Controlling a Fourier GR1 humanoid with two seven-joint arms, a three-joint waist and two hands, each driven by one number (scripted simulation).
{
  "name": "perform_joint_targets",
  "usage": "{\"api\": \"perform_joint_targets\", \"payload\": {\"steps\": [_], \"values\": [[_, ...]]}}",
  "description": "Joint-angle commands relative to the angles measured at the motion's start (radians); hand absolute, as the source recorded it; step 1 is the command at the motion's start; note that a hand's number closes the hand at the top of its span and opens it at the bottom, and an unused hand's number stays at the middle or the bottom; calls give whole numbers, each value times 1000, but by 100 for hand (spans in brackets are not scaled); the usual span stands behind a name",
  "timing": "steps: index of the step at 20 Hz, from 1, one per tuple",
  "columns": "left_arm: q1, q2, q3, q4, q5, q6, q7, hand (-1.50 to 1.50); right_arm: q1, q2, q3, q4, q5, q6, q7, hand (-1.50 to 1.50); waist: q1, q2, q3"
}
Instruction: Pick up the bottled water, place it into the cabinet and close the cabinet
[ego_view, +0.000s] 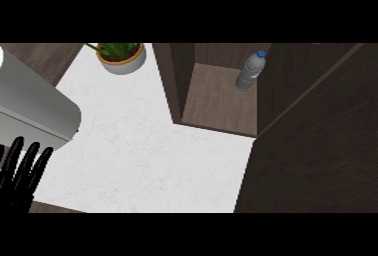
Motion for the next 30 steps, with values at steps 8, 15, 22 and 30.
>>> {"api": "perform_joint_targets", "payload": {"steps": [8,15,22,30], "values": [[-17,48,28,2,25,-62,22,-150,-237,-62,120,-21,45,97,154,-150,79,17,-10],[-24,65,51,18,30,-82,21,-150,-353,-62,111,4,18,93,191,150,81,9,-11],[-23,75,64,38,43,-99,26,-150,-463,-57,106,23,5,100,259,150,77,8,-13],[-26,84,77,37,64,-114,33,-150,-489,-3,90,67,-59,75,278,150,80,24,-11]]}}
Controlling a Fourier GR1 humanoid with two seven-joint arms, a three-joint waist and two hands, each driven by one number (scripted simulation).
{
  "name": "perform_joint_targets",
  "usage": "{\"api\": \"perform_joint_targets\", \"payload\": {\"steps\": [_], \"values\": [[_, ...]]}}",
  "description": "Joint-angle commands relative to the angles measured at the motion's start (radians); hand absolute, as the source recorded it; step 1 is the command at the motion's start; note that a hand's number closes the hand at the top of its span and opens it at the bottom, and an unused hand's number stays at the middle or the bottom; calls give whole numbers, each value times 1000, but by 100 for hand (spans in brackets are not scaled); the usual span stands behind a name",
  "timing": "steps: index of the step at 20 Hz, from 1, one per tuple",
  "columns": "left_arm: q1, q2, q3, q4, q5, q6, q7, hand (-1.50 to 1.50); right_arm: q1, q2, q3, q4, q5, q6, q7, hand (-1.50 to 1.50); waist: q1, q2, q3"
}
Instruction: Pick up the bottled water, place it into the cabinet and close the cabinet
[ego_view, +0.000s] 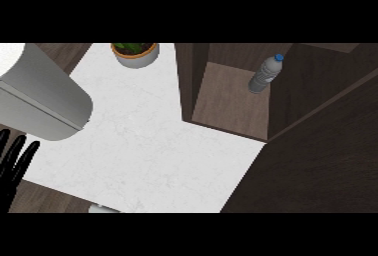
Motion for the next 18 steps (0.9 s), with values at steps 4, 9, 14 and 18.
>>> {"api": "perform_joint_targets", "payload": {"steps": [4,9,14,18], "values": [[4,13,14,11,10,-22,2,-150,-15,84,136,78,-95,-20,69,150,29,24,3],[-22,20,20,-2,17,-36,6,-150,-28,92,121,121,-181,-6,62,150,42,39,5],[-14,12,25,15,18,-34,-1,-150,-58,121,64,157,-213,-46,84,150,32,33,4],[-10,24,44,30,33,-43,5,-150,-182,162,1,197,-193,-87,156,150,25,18,7]]}}
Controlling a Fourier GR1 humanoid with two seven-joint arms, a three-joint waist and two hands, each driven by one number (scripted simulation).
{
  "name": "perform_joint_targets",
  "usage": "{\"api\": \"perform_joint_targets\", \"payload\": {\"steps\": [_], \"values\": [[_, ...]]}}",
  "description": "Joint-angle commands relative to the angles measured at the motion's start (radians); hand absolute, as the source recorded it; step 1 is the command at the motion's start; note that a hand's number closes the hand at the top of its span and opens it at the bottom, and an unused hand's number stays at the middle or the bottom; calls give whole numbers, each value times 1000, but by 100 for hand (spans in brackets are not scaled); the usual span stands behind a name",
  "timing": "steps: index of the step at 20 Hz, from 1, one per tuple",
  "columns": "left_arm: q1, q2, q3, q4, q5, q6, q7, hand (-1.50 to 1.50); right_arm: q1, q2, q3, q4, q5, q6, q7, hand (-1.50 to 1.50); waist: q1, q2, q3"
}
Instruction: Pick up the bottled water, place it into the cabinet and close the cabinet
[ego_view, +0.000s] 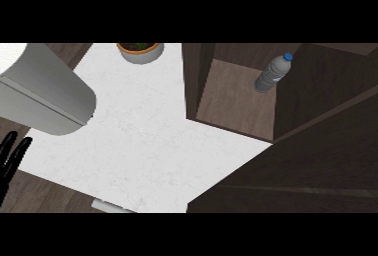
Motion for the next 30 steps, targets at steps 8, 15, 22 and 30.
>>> {"api": "perform_joint_targets", "payload": {"steps": [8,15,22,30], "values": [[-3,6,17,37,16,-23,3,-150,-377,133,-69,252,50,-108,253,150,-15,-19,5],[9,-1,18,43,28,-33,4,-150,-603,268,-102,492,56,-185,378,150,-34,-25,11],[10,-1,39,79,39,-46,1,-150,-920,310,-206,796,54,-355,376,150,-66,-23,19],[46,-17,55,95,29,-69,-28,-150,-1174,311,-317,1108,120,-601,254,150,-76,-24,21]]}}
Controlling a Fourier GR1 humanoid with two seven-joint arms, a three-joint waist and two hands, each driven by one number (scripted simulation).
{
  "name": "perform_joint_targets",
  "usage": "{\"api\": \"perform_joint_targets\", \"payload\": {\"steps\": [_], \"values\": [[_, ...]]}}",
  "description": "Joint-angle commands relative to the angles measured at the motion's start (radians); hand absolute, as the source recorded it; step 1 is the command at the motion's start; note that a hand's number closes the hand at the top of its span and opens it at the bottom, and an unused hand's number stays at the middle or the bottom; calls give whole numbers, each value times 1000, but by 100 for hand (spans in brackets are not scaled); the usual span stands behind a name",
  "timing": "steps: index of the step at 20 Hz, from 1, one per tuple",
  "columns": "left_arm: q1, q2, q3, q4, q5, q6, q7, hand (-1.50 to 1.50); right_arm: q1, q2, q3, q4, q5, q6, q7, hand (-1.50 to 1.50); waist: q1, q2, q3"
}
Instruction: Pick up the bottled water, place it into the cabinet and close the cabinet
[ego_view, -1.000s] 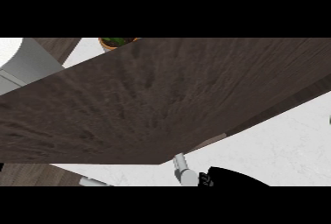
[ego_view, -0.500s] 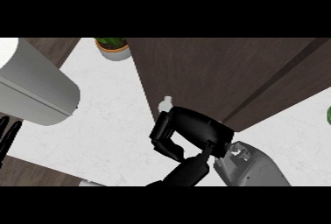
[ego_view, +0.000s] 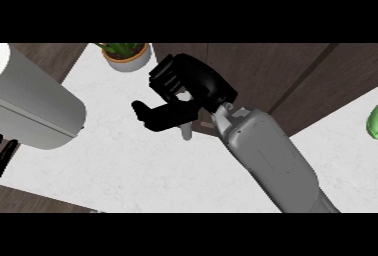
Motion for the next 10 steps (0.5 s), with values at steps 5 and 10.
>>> {"api": "perform_joint_targets", "payload": {"steps": [5,10], "values": [[28,6,38,11,15,-25,-13,-150,-196,1,-94,272,-7,-199,-114,150,-15,4,1],[25,-10,28,-2,5,-22,-19,-150,-181,1,-111,285,-87,-287,-136,-150,-28,10,3]]}}
